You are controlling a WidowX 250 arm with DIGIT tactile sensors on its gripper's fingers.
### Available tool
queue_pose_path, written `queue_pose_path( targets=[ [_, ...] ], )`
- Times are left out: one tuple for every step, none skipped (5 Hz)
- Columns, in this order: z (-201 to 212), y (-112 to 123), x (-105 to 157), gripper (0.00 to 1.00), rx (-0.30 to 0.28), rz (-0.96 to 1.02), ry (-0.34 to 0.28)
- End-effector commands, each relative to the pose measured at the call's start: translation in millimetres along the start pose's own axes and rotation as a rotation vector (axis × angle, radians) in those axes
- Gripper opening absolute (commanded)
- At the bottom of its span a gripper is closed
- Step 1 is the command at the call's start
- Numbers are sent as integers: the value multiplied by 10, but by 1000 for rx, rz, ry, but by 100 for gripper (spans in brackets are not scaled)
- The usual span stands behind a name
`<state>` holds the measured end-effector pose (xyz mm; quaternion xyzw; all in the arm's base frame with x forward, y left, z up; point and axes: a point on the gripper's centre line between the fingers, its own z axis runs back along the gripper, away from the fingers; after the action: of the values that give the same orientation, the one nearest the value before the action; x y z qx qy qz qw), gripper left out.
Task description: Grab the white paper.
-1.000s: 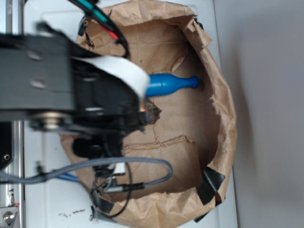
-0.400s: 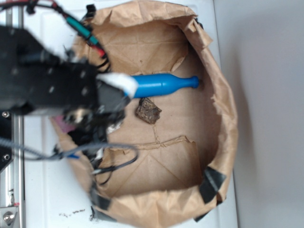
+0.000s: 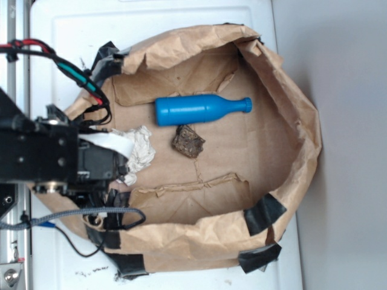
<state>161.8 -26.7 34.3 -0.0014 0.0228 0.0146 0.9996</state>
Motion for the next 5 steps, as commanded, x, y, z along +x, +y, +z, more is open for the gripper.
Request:
queue_pose_path(
  targets=[
    [119, 62, -103, 0, -30, -25, 4],
    [226, 135, -92, 3, -61, -25, 1],
    [226, 135, -92, 100, -61, -25, 1],
    [226, 135, -92, 100, -61, -25, 1],
    [444, 392, -102, 100, -124, -1, -70]
  ],
)
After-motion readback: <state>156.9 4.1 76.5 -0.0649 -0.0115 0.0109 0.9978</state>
